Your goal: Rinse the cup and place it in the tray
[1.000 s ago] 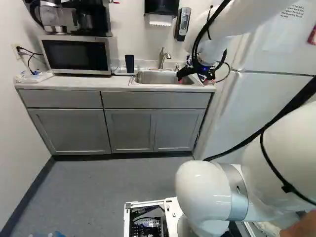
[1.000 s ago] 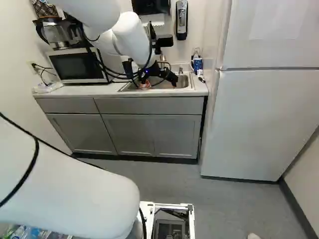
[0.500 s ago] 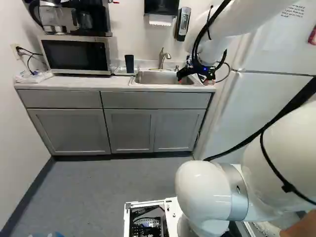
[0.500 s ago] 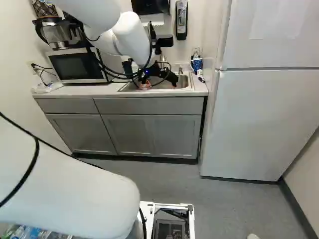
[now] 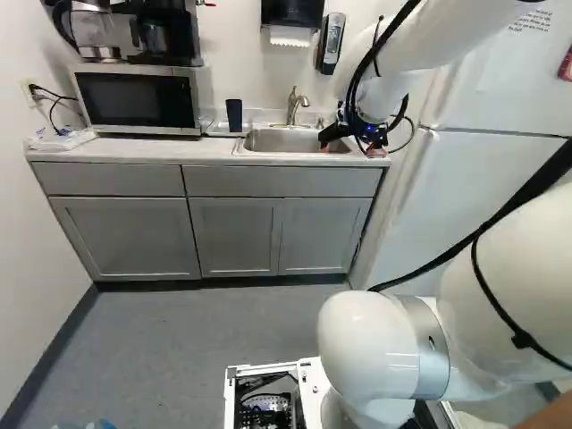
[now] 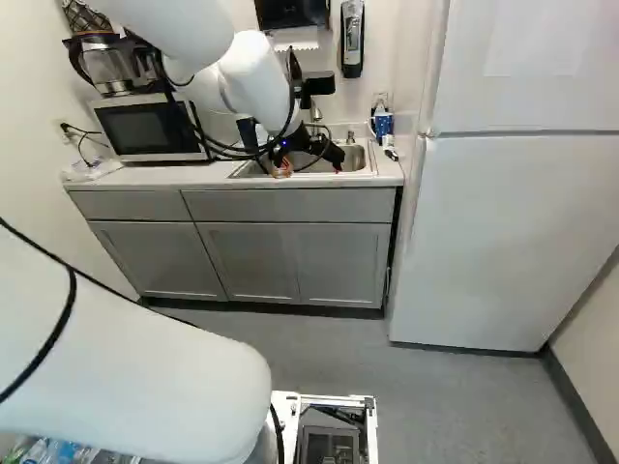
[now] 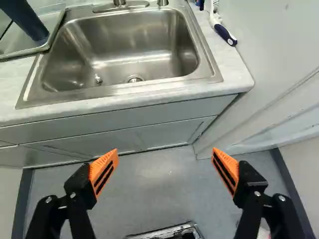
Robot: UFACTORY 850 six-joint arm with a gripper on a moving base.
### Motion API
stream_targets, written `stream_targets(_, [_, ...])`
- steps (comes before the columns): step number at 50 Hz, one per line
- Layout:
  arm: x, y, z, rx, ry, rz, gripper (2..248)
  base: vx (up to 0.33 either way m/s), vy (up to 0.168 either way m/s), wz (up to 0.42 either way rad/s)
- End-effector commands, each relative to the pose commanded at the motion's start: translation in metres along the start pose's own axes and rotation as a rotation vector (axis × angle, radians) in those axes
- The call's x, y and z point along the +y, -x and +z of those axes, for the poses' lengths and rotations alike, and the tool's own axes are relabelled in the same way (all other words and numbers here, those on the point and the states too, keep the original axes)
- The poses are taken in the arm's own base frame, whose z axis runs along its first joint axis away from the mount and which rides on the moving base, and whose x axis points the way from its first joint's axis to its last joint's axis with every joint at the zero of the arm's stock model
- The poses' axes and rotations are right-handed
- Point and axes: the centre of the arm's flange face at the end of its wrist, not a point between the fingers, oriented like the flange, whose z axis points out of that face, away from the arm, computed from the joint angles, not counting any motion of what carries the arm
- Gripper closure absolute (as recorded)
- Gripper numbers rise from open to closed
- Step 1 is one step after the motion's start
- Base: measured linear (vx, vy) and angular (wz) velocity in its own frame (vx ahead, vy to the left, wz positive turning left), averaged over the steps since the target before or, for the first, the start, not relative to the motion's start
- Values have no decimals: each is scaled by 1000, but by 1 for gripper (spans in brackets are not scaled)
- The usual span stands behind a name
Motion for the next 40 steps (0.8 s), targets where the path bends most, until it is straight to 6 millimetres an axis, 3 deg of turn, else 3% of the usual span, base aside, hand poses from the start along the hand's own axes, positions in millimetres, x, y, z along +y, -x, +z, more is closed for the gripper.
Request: stream_targets(40, [-15,42,32,90,-31,-25,3,0,0,0])
